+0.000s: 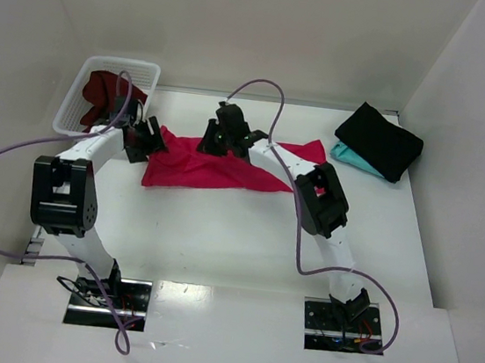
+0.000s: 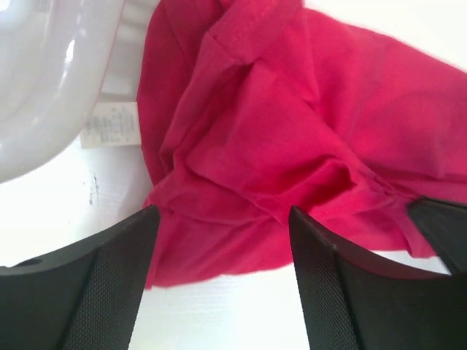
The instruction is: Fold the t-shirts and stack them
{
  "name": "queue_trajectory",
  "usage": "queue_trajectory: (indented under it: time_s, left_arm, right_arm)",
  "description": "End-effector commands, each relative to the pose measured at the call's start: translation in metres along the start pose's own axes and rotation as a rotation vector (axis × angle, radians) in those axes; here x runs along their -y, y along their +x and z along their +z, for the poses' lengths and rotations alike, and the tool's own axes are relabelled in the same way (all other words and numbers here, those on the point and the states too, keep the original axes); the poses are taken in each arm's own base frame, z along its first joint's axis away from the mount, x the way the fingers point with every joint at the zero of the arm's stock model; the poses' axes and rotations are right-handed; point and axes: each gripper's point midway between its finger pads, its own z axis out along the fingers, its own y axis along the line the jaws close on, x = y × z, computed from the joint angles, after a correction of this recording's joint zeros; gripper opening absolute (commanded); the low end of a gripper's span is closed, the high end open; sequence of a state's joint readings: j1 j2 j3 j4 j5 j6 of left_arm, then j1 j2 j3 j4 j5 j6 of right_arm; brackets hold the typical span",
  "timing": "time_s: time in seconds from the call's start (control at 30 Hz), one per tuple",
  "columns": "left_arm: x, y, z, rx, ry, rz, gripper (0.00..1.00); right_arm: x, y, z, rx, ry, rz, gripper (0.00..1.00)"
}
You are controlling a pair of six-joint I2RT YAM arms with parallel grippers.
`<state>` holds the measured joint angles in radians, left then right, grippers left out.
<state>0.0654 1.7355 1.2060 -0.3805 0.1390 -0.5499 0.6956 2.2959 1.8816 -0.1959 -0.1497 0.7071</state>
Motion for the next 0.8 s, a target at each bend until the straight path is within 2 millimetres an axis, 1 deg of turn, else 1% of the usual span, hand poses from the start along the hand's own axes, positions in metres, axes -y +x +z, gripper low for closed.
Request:
queue_trajectory:
  time_s: [0.0, 0.03, 0.07, 0.1, 0.13, 0.17, 0.2, 0.27, 0.3, 0.37, 0.4, 0.43, 0.47, 0.53, 0.57, 0.6, 0.63, 0.67, 0.7, 0.73, 0.77]
  left_arm:
    - [0.016, -0.018, -0.028, 0.079, 0.064, 0.027, 0.80]
    - [0.018, -0.017, -0.029, 0.073, 0.075, 0.028, 0.80]
    - [0.021, -0.011, -0.028, 0.051, 0.098, 0.027, 0.80]
    - [0.026, -0.013, -0.031, 0.061, 0.121, 0.032, 0.80]
    - [0.027, -0.011, -0.032, 0.064, 0.136, 0.035, 0.80]
    - [0.030, -0.008, -0.033, 0.058, 0.156, 0.026, 0.77]
    - [0.028, 0.003, -0.029, 0.033, 0.149, 0.028, 0.73]
    - [0.029, 0.012, -0.026, 0.012, 0.157, 0.025, 0.69]
    - [0.030, 0.018, -0.024, 0.000, 0.157, 0.030, 0.67]
    - [0.028, 0.036, -0.020, -0.045, 0.154, 0.010, 0.59]
    - [0.028, 0.038, -0.018, -0.049, 0.162, 0.010, 0.55]
    - [0.025, 0.042, -0.017, -0.059, 0.157, -0.001, 0.51]
    - [0.023, 0.046, -0.016, -0.067, 0.152, -0.003, 0.44]
    - [0.021, 0.049, -0.015, -0.075, 0.148, -0.005, 0.38]
    - [0.017, 0.050, -0.011, -0.079, 0.130, -0.008, 0.36]
    - [0.015, 0.052, -0.007, -0.085, 0.116, -0.022, 0.33]
    - [0.013, 0.051, -0.007, -0.080, 0.107, -0.022, 0.30]
    - [0.009, 0.056, 0.000, -0.101, 0.095, -0.027, 0.28]
    - [0.008, 0.055, 0.000, -0.096, 0.085, -0.027, 0.24]
    - [0.005, 0.060, 0.003, -0.118, 0.072, -0.043, 0.13]
    - [0.001, 0.061, 0.007, -0.121, 0.055, -0.044, 0.10]
  right_arm:
    - [-0.014, -0.014, -0.005, 0.009, -0.042, -0.039, 0.20]
    - [-0.011, -0.008, -0.005, -0.010, -0.046, -0.046, 0.37]
    - [-0.010, -0.006, -0.005, -0.016, -0.040, -0.044, 0.47]
    - [-0.004, -0.001, -0.002, -0.032, -0.026, -0.041, 0.51]
    - [-0.005, 0.000, -0.002, -0.039, -0.034, -0.051, 0.53]
    - [-0.004, 0.000, -0.002, -0.039, -0.035, -0.063, 0.59]
    - [0.001, 0.006, 0.001, -0.054, -0.022, -0.060, 0.63]
    - [0.003, 0.007, 0.001, -0.061, -0.017, -0.080, 0.67]
    - [0.009, 0.010, 0.005, -0.062, -0.002, -0.078, 0.67]
    - [0.009, 0.007, 0.004, -0.056, 0.005, -0.091, 0.67]
    - [0.007, 0.012, 0.008, -0.064, 0.002, -0.095, 0.67]
    - [0.012, 0.018, 0.011, -0.079, 0.014, -0.092, 0.67]
    - [0.009, 0.015, 0.011, -0.072, 0.009, -0.094, 0.66]
    - [0.019, 0.023, 0.019, -0.094, 0.027, -0.098, 0.66]
    - [0.014, 0.017, 0.017, -0.084, 0.018, -0.100, 0.66]
    - [0.020, 0.023, 0.024, -0.095, 0.028, -0.098, 0.66]
    - [0.019, 0.023, 0.026, -0.100, 0.020, -0.098, 0.65]
    - [0.015, 0.019, 0.027, -0.094, 0.015, -0.099, 0.63]
    - [0.016, 0.020, 0.029, -0.098, 0.018, -0.098, 0.61]
    - [0.013, 0.028, 0.034, -0.113, 0.007, -0.114, 0.60]
    - [0.010, 0.023, 0.034, -0.107, 0.001, -0.126, 0.60]
